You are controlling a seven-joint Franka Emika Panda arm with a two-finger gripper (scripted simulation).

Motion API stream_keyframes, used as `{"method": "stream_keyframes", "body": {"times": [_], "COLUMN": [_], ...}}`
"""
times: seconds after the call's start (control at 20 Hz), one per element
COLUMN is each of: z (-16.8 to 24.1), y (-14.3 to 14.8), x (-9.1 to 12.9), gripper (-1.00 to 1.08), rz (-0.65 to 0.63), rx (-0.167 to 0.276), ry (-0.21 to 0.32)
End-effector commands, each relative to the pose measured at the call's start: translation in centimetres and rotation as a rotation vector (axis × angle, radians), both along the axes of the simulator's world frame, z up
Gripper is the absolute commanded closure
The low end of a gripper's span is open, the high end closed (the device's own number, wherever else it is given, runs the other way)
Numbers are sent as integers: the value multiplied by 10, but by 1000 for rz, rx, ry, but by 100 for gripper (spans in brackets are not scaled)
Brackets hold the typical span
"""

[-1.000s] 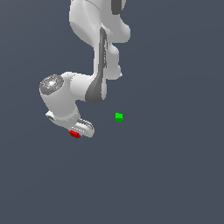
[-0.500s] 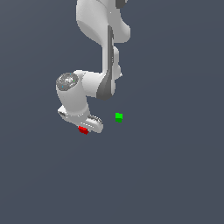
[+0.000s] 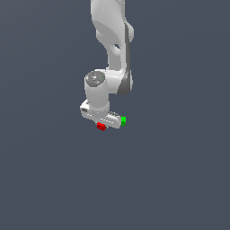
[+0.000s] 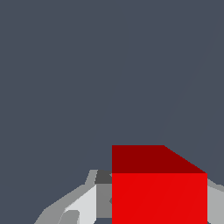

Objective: Stack the red cube on top of the green cube.

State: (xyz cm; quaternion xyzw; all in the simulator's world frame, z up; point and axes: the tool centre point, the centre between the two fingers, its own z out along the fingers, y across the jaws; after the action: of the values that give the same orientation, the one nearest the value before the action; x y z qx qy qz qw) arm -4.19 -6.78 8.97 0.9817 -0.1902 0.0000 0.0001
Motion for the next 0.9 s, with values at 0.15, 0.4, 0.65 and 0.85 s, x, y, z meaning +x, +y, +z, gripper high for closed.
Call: {"method": "stream_keyframes", "body": {"times": [0.15, 0.4, 0.65, 0.85], "z": [-11, -20, -26, -29], "y": [44, 78, 103, 112], "x": [-32, -56, -72, -77], "gripper": [108, 108, 108, 108], "rz": [0, 1, 0, 0], "rx": [0, 0, 0, 0], "ry": [-1, 0, 0, 0]}}
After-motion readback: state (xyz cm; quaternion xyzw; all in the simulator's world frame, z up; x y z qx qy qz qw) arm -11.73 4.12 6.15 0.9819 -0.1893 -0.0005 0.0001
